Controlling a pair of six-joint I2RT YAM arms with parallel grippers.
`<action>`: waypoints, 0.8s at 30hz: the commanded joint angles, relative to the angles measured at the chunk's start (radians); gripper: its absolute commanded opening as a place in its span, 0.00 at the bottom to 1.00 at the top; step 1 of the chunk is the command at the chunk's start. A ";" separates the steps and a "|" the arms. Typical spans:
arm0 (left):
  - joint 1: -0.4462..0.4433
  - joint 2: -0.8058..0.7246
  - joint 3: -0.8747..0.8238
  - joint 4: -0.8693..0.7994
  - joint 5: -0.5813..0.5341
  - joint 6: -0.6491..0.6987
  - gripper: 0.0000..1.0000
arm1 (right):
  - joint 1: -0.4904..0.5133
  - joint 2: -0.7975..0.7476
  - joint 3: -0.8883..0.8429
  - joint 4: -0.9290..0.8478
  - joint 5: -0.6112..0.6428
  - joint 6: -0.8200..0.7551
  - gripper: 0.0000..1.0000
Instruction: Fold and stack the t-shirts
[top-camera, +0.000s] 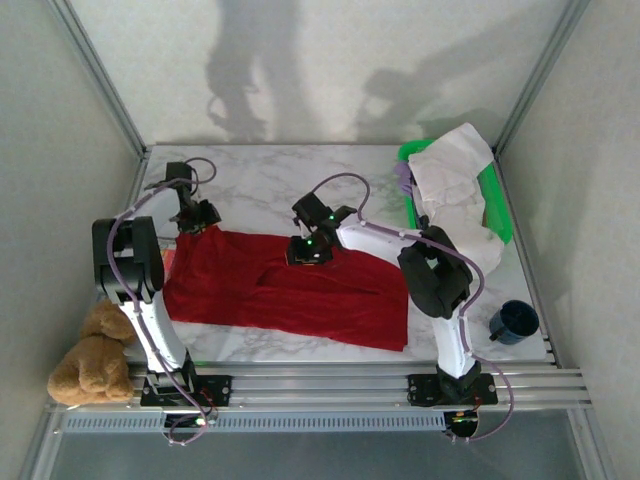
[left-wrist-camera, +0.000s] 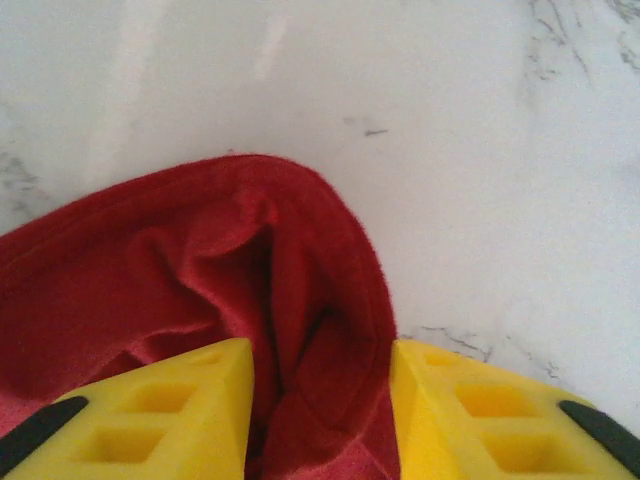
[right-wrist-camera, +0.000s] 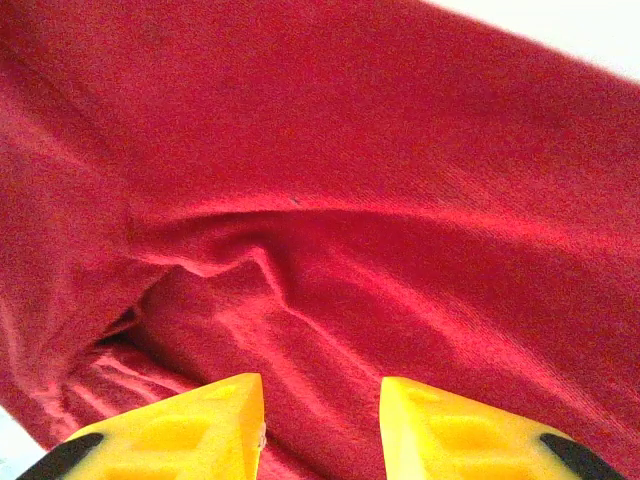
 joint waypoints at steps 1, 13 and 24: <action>-0.009 0.004 0.026 0.025 0.017 0.013 0.33 | -0.003 0.014 -0.041 0.041 -0.034 0.037 0.37; -0.002 0.027 0.076 0.038 0.003 0.002 0.00 | -0.025 0.013 -0.179 0.125 -0.026 0.112 0.35; 0.056 0.080 0.172 -0.001 -0.022 -0.072 0.00 | -0.035 0.010 -0.233 0.137 -0.013 0.127 0.35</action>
